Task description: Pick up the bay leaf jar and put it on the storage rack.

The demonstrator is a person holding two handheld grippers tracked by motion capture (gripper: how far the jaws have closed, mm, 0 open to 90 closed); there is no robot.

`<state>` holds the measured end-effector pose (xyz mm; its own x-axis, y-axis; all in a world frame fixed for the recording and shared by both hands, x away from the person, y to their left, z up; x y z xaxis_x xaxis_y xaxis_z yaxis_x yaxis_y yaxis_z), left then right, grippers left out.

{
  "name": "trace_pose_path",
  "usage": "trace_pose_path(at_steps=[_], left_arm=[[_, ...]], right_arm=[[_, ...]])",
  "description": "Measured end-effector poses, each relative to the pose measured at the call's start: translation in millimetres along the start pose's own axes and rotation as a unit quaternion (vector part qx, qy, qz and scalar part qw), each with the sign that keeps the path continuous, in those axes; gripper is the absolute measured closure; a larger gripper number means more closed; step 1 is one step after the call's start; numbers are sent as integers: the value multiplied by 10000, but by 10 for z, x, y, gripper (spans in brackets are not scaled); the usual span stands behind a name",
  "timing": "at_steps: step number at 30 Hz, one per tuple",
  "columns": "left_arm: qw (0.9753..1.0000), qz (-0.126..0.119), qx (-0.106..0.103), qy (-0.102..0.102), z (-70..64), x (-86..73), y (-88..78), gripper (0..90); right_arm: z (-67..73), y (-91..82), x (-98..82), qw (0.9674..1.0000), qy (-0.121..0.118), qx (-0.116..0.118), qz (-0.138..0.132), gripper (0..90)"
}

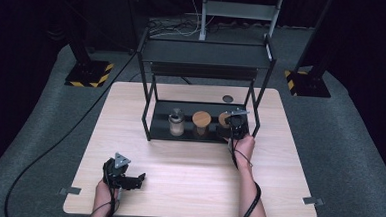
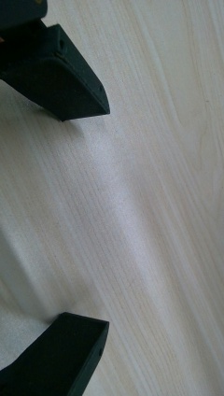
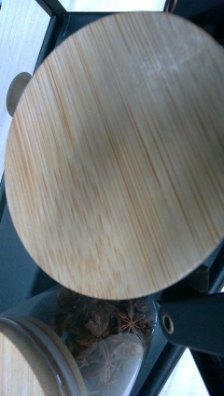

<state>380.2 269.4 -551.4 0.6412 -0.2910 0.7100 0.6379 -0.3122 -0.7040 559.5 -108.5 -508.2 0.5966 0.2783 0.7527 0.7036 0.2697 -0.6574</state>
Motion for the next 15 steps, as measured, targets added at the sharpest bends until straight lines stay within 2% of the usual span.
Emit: trace_pose_path(at_steps=[15], left_arm=[[10000, 1, 0, 1, 0, 0, 0, 2]], right_arm=[[-2, -5, -1, 10000, 42, 12, 0, 248]])
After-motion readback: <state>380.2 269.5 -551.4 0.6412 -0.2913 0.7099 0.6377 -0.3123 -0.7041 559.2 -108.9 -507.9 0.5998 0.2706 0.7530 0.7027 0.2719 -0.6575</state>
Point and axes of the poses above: each handheld gripper's, and its own axes: y roughly forward along the jaws, x roughly out of its top, z roughly to its left, the point moved 3 cm from there along y, roughly forward along the jaws, and after that the axes turned 1 degree about -x, right-handed, at the moved point
